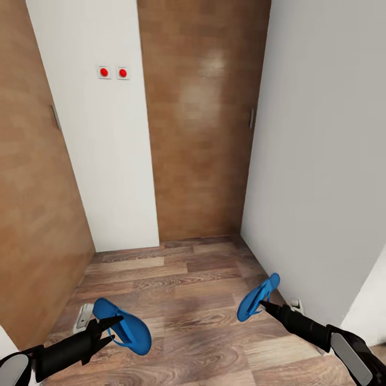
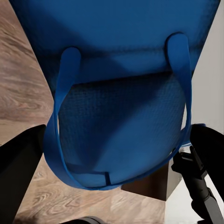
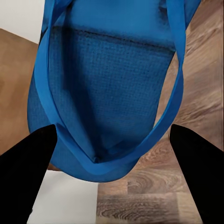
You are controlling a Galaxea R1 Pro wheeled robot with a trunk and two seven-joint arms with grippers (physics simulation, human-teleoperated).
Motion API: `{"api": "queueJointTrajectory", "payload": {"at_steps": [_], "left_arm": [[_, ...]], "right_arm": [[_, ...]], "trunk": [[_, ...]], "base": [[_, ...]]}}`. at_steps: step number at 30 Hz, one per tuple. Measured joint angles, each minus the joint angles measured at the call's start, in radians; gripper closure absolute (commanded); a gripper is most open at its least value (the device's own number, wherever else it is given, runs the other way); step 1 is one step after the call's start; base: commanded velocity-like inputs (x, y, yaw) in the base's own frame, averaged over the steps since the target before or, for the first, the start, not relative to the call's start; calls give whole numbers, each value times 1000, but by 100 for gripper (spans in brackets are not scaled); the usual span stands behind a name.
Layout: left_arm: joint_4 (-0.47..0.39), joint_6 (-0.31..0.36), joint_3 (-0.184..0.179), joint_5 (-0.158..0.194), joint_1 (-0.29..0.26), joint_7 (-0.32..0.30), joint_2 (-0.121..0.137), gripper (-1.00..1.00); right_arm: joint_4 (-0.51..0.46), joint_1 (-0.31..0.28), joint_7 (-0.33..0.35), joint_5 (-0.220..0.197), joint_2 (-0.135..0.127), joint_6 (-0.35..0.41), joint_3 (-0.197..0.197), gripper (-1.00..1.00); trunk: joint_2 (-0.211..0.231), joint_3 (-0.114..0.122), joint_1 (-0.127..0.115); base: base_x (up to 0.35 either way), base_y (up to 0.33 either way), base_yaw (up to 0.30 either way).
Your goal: In the bedroom, move the book from the bed onto either nightstand, and place the two sandals side by side next to the bed.
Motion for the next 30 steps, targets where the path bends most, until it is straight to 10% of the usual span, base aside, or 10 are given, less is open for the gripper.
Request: {"api": "queueJointTrajectory", "payload": {"at_steps": [30], "left_arm": [[0, -1, -4, -3, 0, 2, -10, 100]], "right_arm": [[0, 0, 0, 1, 0, -1, -5, 100]], "trunk": [[0, 0, 0]], "base": [[-110, -107, -260]]}}
